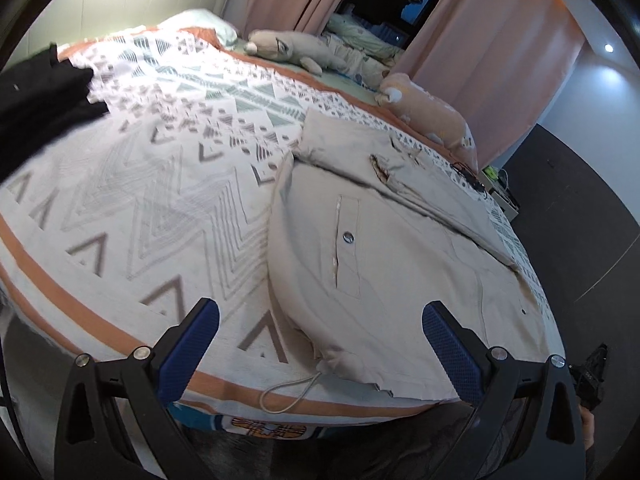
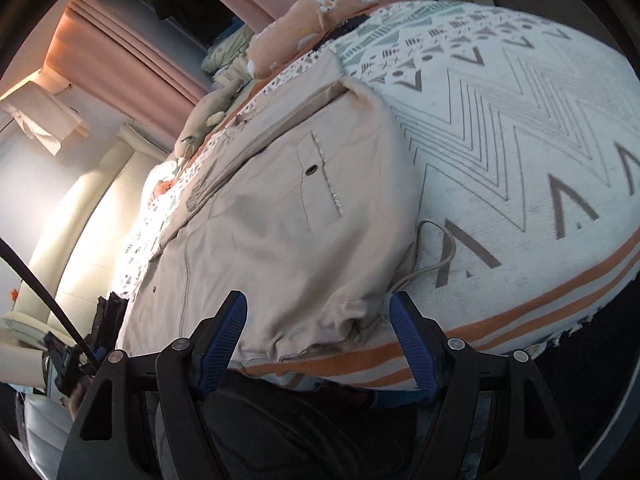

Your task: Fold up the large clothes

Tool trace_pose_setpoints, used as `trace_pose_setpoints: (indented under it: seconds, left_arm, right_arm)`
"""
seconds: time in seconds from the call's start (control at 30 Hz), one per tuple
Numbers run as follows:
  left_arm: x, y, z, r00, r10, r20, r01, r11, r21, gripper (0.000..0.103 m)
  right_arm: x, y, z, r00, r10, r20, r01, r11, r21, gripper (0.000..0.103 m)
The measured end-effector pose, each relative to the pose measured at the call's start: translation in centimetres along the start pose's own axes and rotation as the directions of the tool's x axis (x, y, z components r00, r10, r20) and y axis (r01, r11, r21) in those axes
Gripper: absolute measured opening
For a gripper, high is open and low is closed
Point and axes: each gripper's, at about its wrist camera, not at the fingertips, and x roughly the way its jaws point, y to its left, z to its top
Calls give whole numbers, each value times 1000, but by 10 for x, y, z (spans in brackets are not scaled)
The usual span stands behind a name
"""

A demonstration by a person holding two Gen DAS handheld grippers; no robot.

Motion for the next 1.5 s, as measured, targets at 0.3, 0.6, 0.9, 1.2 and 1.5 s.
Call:
trace_pose_setpoints:
  seconds: [0.3, 0.6, 0.9, 1.2, 1.5]
  left_arm:
    - [44, 16, -3, 992, -42, -117, 33, 996, -82, 85]
    - [60, 33, -7, 982, -66, -179, 40, 989, -144, 85]
    - [76, 39, 10, 974, -103, -201, 63, 978, -198, 85]
    - [90, 20, 14, 933, -267, -241, 214, 951, -225, 85]
    - [93, 19, 1, 912, -323, -252, 261, 933, -248, 81]
  right_arm:
    - [16, -36, 22, 996, 73, -60, -61, 981, 182, 72]
    - [35, -60, 32, 981, 172, -90, -145, 958, 248, 72]
    - [60, -40, 56, 993, 59, -105, -41, 986, 161, 72]
    - [96, -27, 70, 984, 171, -53, -161, 975, 153, 72]
    - [118, -50, 63, 974, 201, -100, -186, 972, 145, 72]
